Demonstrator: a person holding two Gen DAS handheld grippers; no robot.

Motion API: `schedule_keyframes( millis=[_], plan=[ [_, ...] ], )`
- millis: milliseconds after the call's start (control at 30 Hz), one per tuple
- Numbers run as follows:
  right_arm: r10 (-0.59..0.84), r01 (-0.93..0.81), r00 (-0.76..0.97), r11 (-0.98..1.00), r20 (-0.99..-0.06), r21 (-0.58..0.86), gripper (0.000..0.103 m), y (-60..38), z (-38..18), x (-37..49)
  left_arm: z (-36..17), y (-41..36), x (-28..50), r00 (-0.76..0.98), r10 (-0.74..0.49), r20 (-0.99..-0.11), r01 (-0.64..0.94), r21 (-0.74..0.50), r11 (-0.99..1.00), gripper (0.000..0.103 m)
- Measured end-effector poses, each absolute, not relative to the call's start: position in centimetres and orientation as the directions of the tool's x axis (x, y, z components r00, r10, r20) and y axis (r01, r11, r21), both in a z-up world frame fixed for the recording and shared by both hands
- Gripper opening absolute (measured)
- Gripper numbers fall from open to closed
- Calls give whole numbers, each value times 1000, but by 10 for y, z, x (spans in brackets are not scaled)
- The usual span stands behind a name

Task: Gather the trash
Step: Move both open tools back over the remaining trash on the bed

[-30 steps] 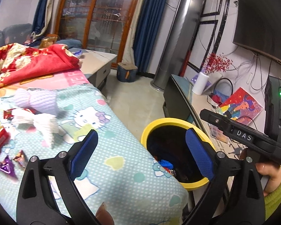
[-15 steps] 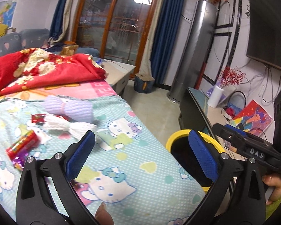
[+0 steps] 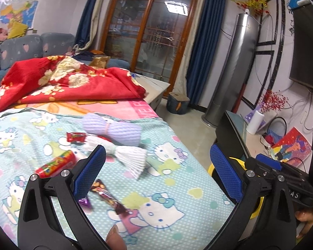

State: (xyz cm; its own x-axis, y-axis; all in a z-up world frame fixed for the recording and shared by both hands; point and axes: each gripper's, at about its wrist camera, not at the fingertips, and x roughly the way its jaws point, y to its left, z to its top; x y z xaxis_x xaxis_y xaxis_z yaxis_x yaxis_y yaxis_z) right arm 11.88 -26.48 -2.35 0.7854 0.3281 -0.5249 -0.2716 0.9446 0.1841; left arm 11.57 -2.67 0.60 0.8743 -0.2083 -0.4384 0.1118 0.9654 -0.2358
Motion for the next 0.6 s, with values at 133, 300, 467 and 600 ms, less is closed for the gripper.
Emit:
schedule_keyframes(
  millis=[133,300,467,600],
  plan=[
    [350,-306,774,936,-527,172,65,-247,-23,120,9,-12,114,883,-186,-430,85,-243,966,92],
    [377,-349,758,924,-532,157,65,-225,-24,122,10,10,112,892,-152,-426,45,-250,967,92],
    [403,-388,743,910,-535,146,65,-204,-23,126,12,36,111,898,-113,-426,0,-257,967,92],
    [425,-417,728,897,-537,144,66,-187,-21,131,14,52,112,899,-84,-429,-32,-256,966,92]
  ],
)
